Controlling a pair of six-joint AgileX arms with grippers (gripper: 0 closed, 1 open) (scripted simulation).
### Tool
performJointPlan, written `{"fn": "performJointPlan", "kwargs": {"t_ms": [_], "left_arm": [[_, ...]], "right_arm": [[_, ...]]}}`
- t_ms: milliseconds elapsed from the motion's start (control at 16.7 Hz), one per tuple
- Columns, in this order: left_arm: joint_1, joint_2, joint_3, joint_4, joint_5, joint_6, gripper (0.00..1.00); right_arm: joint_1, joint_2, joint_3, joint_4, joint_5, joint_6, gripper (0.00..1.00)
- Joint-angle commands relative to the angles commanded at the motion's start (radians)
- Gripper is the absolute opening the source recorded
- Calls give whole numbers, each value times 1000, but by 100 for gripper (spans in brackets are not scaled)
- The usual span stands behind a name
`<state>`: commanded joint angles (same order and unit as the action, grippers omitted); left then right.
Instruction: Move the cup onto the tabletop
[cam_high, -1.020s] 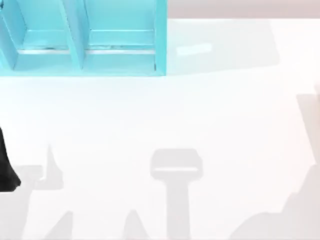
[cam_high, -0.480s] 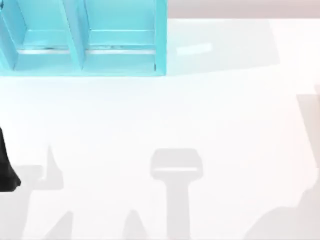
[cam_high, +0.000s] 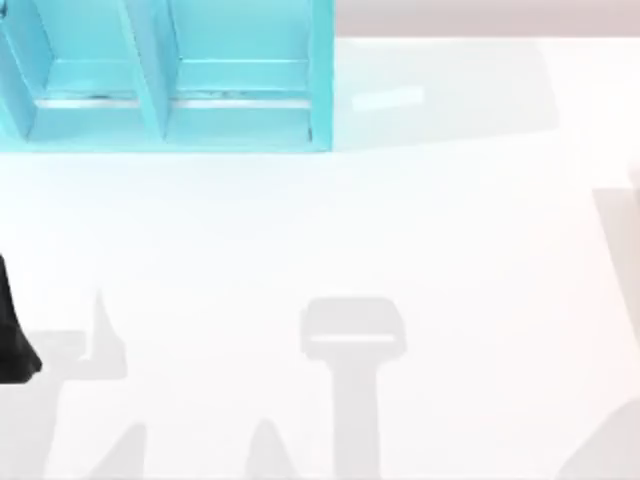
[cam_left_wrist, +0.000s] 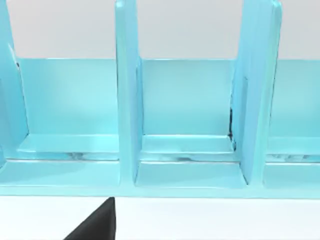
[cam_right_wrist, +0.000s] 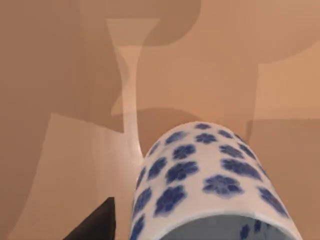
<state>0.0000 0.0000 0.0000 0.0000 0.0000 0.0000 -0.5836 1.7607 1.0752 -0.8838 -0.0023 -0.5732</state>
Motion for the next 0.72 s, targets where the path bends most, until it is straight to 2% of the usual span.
{"fn": "performJointPlan", "kwargs": {"t_ms": [240,720], "left_arm": [[0,0,0,0,0,0,100],[0,0,0,0,0,0,100]], "right_arm": [[0,2,-6,7,0,0,100],[0,2,-6,7,0,0,40]]}}
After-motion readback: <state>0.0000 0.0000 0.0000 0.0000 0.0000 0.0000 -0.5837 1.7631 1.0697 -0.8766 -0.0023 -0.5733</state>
